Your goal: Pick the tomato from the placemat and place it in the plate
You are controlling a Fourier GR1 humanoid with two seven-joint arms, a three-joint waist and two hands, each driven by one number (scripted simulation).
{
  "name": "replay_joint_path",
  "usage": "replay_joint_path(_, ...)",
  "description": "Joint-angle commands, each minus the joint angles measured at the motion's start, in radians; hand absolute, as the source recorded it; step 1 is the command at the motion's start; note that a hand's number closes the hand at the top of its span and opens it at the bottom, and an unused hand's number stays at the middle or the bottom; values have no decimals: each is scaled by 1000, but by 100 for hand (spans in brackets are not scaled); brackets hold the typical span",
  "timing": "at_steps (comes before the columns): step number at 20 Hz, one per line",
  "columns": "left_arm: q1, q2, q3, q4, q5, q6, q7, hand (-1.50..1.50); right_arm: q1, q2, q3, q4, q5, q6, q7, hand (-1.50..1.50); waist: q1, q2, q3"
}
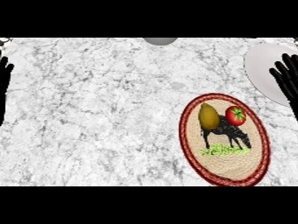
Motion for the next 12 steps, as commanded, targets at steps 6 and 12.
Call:
replay_joint_path(6,122,-180,-233,96,32,-87,113,0,-318,-86,-22,162,-148,355,-52,150,80,45,27)
replay_joint_path(12,139,-246,-285,82,52,-112,121,0,-340,-113,-106,554,89,327,-344,-150,71,26,31)
